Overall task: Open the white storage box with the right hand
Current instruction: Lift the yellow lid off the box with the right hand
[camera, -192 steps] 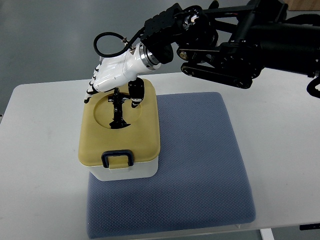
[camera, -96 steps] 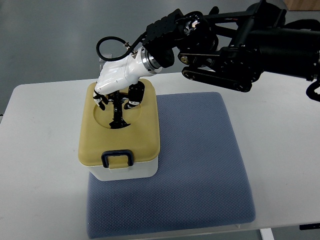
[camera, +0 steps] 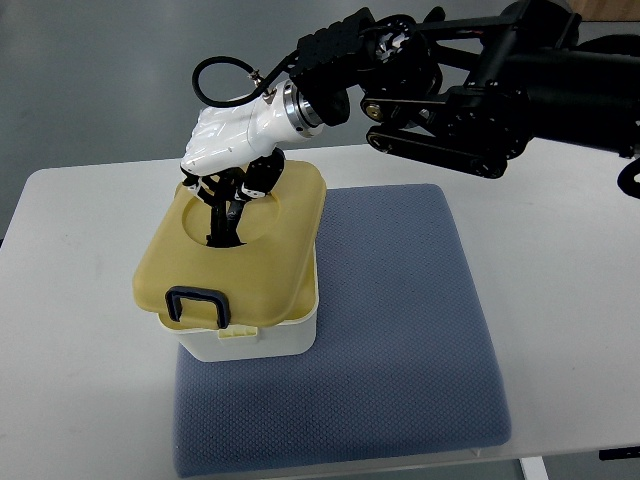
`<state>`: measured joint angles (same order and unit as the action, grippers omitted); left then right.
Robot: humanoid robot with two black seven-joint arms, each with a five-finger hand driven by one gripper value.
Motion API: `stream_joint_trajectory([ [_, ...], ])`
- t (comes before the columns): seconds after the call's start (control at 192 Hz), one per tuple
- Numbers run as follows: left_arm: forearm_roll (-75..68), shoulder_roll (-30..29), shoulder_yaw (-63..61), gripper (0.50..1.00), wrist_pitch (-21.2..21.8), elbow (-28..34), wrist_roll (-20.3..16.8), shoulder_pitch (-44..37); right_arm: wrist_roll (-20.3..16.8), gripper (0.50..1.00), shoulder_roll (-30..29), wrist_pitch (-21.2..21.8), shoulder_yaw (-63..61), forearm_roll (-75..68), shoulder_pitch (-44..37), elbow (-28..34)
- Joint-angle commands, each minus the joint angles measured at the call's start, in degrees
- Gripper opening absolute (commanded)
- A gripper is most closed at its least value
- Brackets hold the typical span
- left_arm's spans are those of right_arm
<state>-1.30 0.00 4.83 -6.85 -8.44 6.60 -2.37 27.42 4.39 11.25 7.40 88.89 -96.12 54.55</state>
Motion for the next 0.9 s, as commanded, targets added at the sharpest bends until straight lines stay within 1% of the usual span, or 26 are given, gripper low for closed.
stream_joint_trajectory([
  [0.0, -0.02, 0.0, 0.0, 1.0, 0.0, 0.0, -0.01, 0.0, 0.09, 0.5, 1.06, -0.36, -0.63, -0.12, -0.73, 0.03],
  [0.125, -0.02, 0.0, 0.0, 1.0, 0.0, 0.0, -0.01, 0.0, 0.09, 0.5, 2.99, -0.27, -3.62, -0.56, -0.99, 0.21],
  [0.177, -0.02, 0.0, 0.0, 1.0, 0.0, 0.0, 0.08, 0.0, 0.18, 0.5, 4.84, -0.27, -4.41, -0.65, -0.91, 0.56],
  [0.501, -0.02, 0.0, 0.0, 1.0, 0.0, 0.0, -0.01, 0.0, 2.2, 0.5, 20.31, -0.09, -8.72, -0.74, 2.96, 1.09],
  [0.589, -0.02, 0.0, 0.0, 1.0, 0.0, 0.0, -0.01, 0.0, 2.29, 0.5, 24.52, -0.09, -8.72, -0.74, 5.42, 1.09],
  [0.699, -0.02, 0.0, 0.0, 1.0, 0.0, 0.0, 0.08, 0.0, 2.72, 0.5, 27.95, -0.36, -8.72, -0.65, 9.11, 1.09],
  [0.808, -0.02, 0.0, 0.0, 1.0, 0.0, 0.0, -0.01, 0.0, 2.9, 0.5, 30.5, -0.97, -8.72, -0.56, 12.98, 1.0],
  [0.897, -0.02, 0.0, 0.0, 1.0, 0.0, 0.0, -0.01, 0.0, 2.99, 0.5, 31.65, -2.9, -8.72, -0.65, 16.14, 0.65],
])
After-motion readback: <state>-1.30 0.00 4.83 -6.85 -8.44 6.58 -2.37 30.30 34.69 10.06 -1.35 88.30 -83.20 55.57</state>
